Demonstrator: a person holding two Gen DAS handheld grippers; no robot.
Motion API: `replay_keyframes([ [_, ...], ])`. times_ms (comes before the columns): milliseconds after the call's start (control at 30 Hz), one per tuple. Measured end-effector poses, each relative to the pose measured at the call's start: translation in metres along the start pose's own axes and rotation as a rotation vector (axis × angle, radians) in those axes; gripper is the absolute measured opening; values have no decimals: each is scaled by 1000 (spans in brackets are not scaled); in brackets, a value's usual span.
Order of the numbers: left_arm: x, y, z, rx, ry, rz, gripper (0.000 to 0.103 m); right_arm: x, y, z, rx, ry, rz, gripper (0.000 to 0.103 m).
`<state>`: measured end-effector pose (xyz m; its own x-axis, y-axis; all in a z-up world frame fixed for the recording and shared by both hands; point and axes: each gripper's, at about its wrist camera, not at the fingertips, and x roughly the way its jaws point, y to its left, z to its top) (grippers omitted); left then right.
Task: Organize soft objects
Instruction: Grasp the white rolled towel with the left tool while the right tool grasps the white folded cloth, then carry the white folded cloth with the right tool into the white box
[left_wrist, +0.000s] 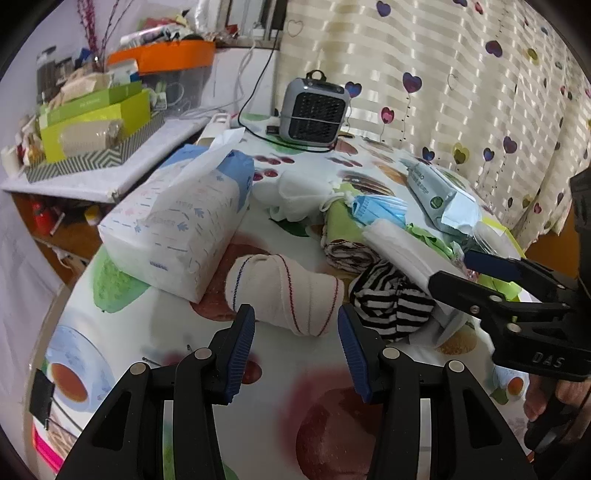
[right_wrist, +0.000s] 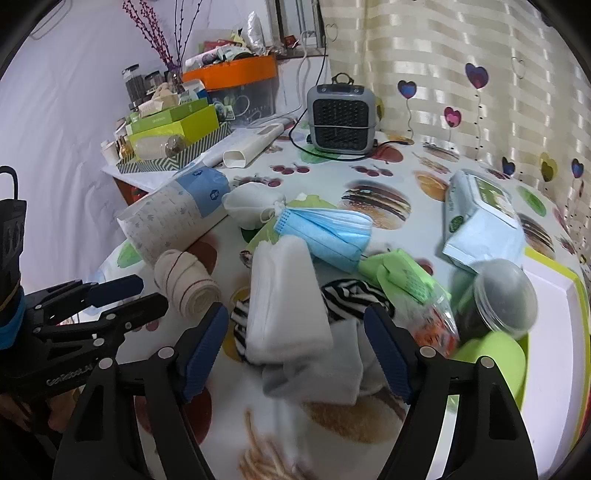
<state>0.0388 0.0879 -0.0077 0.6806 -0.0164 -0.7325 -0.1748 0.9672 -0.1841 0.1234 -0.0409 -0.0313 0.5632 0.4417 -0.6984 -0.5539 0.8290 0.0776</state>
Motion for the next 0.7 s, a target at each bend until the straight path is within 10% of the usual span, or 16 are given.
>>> replay_keyframes([
  [200,11,6,3,-43,30,-37,48,22,1,1,-16,61,21,51],
  [700,32,29,-1,-366,91,-148,60,17,4,2,-43,29,39,30],
])
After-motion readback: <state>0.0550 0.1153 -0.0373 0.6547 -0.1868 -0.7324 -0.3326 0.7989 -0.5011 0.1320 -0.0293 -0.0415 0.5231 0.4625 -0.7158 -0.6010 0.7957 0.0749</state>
